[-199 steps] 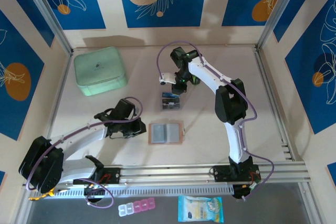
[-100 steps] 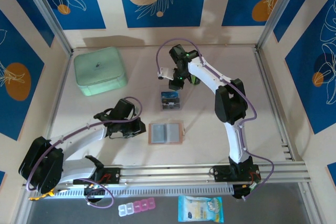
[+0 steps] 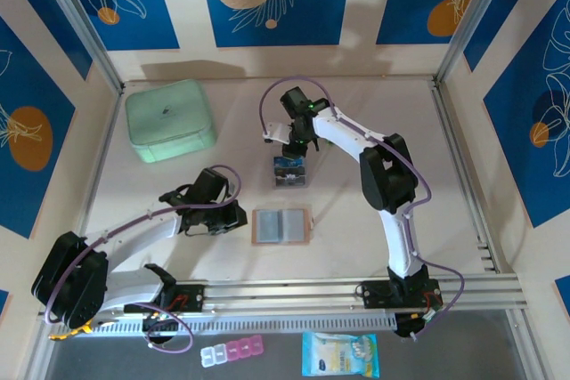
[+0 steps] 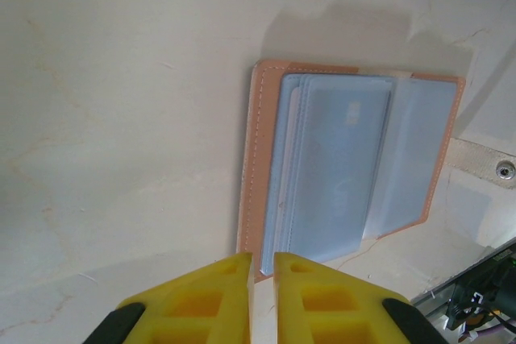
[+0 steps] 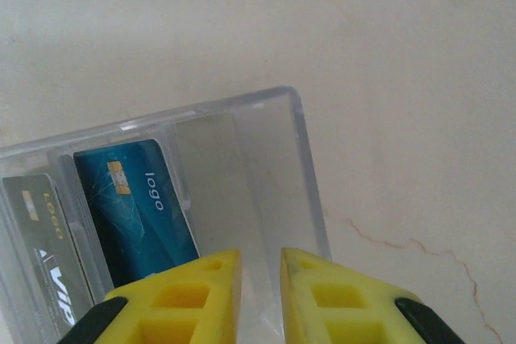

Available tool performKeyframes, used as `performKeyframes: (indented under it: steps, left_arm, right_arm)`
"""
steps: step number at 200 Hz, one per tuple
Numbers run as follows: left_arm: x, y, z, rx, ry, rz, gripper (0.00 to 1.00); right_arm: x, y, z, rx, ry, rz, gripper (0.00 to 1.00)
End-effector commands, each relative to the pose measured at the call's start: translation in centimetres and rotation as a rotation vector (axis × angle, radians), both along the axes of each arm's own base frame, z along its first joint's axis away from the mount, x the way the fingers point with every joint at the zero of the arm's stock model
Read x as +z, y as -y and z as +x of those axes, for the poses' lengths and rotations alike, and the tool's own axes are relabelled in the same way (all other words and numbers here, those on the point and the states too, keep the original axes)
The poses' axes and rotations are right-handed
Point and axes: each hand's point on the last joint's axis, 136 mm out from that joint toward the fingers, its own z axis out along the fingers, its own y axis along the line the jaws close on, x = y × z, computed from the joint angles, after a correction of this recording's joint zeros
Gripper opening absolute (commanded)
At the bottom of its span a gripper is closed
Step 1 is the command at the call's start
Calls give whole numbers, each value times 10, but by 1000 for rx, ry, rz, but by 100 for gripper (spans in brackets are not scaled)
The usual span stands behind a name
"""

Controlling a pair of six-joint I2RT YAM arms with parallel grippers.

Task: Take the credit cards out of the card holder

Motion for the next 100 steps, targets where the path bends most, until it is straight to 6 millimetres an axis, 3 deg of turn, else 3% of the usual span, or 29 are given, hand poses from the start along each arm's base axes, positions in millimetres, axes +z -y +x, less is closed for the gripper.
performKeyframes:
  steps: [1,57,100]
  left_arm:
    - [-3,-5,-3,16,-16,-2,15]
    - [-1,-2,-1,13,-11,-16,16]
    - [0,6,5,-9,-3,-36,16]
  right_arm:
    - [-9,2,-7,29,6,-31,23]
    - [24,0,0,-20,74,22,24]
    - [45,1,-16,-189,0,86,24]
